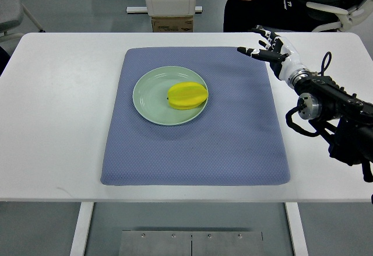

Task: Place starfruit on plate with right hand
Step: 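Open the right hand and withdraw it away from the plate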

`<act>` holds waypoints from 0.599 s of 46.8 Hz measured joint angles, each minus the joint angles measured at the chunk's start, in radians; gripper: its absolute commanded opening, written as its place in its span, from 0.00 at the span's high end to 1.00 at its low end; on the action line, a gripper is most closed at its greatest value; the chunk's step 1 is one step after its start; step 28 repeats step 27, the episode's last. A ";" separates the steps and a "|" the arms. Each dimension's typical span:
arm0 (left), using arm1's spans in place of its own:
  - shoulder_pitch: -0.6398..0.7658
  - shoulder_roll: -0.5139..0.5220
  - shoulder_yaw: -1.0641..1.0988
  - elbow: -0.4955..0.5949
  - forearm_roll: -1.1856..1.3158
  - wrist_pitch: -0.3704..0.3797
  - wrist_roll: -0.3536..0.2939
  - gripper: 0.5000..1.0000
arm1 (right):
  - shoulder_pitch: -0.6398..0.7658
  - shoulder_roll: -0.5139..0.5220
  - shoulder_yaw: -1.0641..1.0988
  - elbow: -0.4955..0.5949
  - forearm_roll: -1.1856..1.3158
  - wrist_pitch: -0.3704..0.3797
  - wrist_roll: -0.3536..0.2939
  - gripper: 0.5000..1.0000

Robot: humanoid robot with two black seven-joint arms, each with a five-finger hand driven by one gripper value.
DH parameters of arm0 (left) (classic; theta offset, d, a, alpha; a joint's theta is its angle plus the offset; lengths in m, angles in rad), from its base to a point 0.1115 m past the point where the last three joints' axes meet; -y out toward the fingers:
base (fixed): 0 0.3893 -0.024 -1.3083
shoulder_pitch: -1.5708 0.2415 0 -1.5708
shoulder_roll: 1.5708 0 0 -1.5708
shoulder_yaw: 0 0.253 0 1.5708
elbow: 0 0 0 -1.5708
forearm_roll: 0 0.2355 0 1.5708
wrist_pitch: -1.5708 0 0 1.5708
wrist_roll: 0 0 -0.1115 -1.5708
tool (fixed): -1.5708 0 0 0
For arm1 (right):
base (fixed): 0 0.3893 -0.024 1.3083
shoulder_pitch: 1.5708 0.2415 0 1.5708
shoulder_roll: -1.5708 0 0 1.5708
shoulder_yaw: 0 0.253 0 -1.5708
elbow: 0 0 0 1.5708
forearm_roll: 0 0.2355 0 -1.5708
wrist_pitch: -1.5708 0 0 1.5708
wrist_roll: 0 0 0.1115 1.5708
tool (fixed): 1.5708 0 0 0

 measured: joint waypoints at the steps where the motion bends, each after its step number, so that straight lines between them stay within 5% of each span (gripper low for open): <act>1: 0.000 0.000 0.000 0.000 0.000 0.000 0.000 0.00 | -0.006 -0.005 0.014 -0.003 0.007 0.001 -0.001 0.00; 10: 0.000 0.000 0.000 0.000 0.000 -0.001 0.000 0.00 | -0.075 -0.056 0.166 -0.009 0.107 0.068 -0.002 0.00; 28: 0.000 0.000 0.000 0.000 0.000 0.000 0.000 0.00 | -0.153 -0.060 0.180 -0.008 0.116 0.072 0.002 0.00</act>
